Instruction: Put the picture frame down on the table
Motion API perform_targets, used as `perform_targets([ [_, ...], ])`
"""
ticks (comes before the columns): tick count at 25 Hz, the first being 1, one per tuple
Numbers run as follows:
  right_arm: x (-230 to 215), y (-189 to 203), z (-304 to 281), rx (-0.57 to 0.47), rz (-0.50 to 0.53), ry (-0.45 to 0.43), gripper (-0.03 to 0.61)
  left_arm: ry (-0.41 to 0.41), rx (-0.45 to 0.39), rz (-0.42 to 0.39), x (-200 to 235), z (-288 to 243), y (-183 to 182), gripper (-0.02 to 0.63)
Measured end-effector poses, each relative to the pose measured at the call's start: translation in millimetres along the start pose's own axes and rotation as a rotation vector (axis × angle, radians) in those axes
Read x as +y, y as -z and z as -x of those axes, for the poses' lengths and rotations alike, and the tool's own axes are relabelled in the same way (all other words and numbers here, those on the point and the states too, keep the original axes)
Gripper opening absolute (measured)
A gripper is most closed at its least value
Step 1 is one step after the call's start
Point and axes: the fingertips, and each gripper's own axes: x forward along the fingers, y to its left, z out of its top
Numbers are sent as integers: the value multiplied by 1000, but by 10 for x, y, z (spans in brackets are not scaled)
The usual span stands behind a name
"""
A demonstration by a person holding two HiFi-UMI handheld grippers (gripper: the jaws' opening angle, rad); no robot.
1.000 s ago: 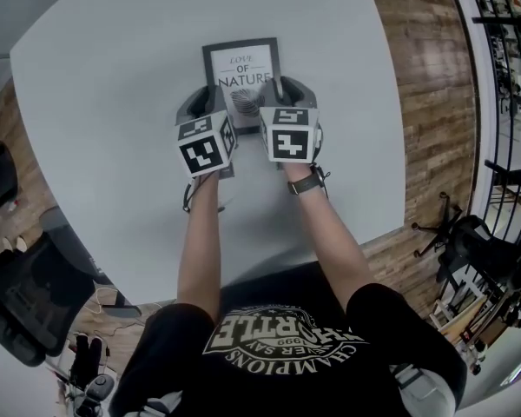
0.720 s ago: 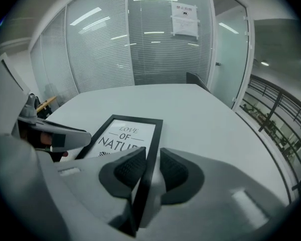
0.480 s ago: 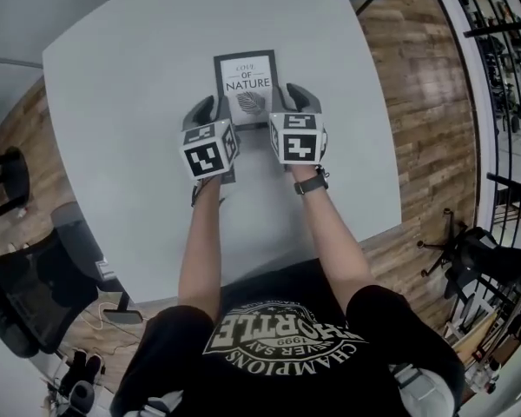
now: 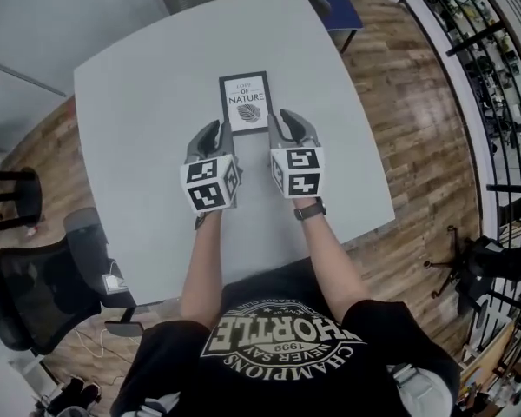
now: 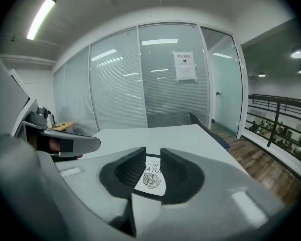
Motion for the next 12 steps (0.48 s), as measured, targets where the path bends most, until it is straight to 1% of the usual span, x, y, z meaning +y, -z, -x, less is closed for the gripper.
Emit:
perform_targets([
  [5,257,-233,758,-70,-4,-12,78,6,-80,-40,-350,761,-216,41],
  [6,315,-286,887,-85,-2,-14,67,11,-94,-48,-416,888,-249,38],
  [12,674,-424,1525,-139,43,-31,66,60,-138,-78,-761,1499,-228,21],
])
